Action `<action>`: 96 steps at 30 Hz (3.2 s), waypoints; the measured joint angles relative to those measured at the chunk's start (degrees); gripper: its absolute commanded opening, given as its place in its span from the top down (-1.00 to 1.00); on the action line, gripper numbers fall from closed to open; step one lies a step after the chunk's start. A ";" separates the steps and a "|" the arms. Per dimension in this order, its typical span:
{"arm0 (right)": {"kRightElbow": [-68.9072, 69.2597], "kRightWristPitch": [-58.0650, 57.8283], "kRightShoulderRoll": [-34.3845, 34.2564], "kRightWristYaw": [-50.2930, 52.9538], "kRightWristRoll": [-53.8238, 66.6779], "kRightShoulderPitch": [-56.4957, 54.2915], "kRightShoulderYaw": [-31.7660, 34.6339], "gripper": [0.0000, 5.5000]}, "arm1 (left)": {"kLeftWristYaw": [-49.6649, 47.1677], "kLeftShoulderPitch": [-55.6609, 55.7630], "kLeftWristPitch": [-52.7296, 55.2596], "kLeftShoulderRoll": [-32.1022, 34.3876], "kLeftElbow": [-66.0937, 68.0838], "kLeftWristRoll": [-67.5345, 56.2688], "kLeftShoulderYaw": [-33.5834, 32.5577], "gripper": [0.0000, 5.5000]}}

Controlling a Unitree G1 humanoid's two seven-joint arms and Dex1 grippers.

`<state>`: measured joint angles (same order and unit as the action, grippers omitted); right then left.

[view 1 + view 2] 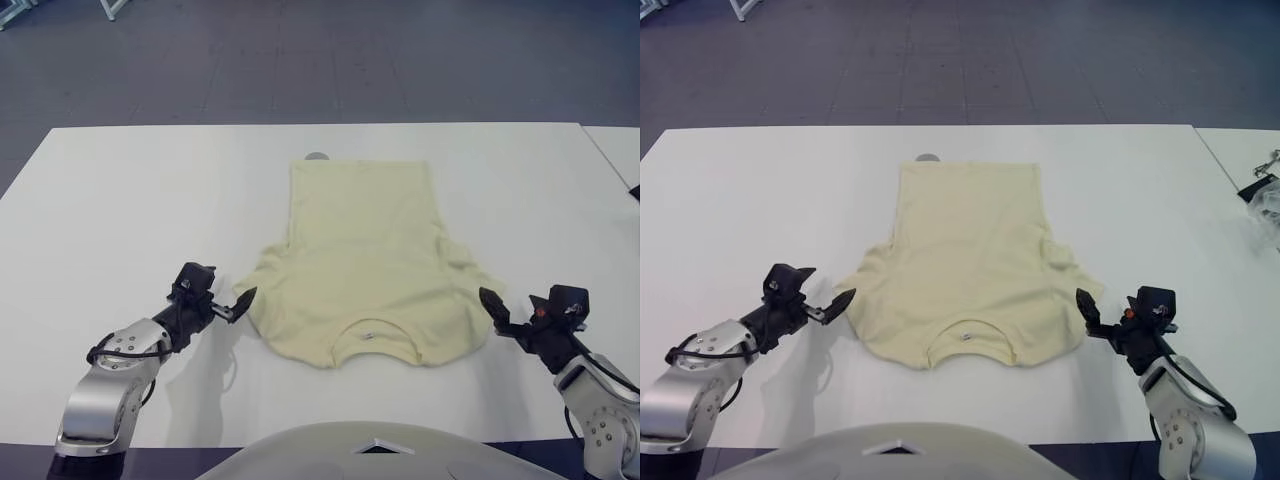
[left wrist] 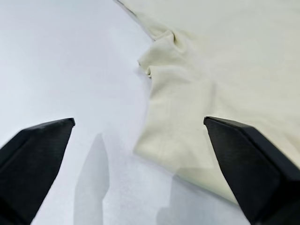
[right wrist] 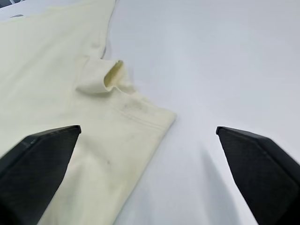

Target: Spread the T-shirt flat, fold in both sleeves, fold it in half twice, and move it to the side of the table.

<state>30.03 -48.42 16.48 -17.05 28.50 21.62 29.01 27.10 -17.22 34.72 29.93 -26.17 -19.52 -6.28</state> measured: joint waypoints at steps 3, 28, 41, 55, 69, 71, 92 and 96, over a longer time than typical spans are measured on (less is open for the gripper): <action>-3.58 1.05 0.07 0.88 -0.43 -1.51 -0.33 -0.57 | 0.31 1.60 3.42 -0.64 1.22 -2.11 0.19 -0.45; -9.64 6.37 0.21 1.94 -1.86 -4.79 -4.24 0.85 | 3.15 3.15 13.40 1.12 0.51 -7.83 -1.54 1.00; -1.38 4.52 0.05 2.62 -1.20 -2.81 -7.01 0.99 | 6.07 8.03 15.30 2.59 -5.79 -13.19 -1.86 1.00; 7.16 -1.53 -0.50 5.03 1.09 -6.37 -14.69 0.99 | 5.72 15.25 12.71 -0.21 -2.60 -8.84 14.43 1.00; 6.15 -5.08 -0.48 5.44 0.55 -8.23 -22.48 1.00 | 7.67 15.52 11.74 -0.98 -2.96 -10.16 14.89 0.42; 4.97 -5.12 -0.51 5.44 0.30 -8.80 -23.51 1.00 | 8.62 15.60 11.94 -0.43 -3.72 -11.76 13.45 0.32; 17.33 -15.91 7.04 5.16 9.16 -14.18 -12.58 -0.08 | 9.48 28.42 -12.84 -0.54 21.40 7.25 17.82 -0.93; 14.98 -12.50 14.61 0.71 5.47 -9.37 -11.63 -0.29 | 8.00 30.51 -17.81 -3.16 28.68 10.98 18.80 -0.96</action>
<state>45.02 -60.92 31.08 -16.34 33.97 12.25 17.38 35.10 13.29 16.91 26.77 2.52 -8.54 12.51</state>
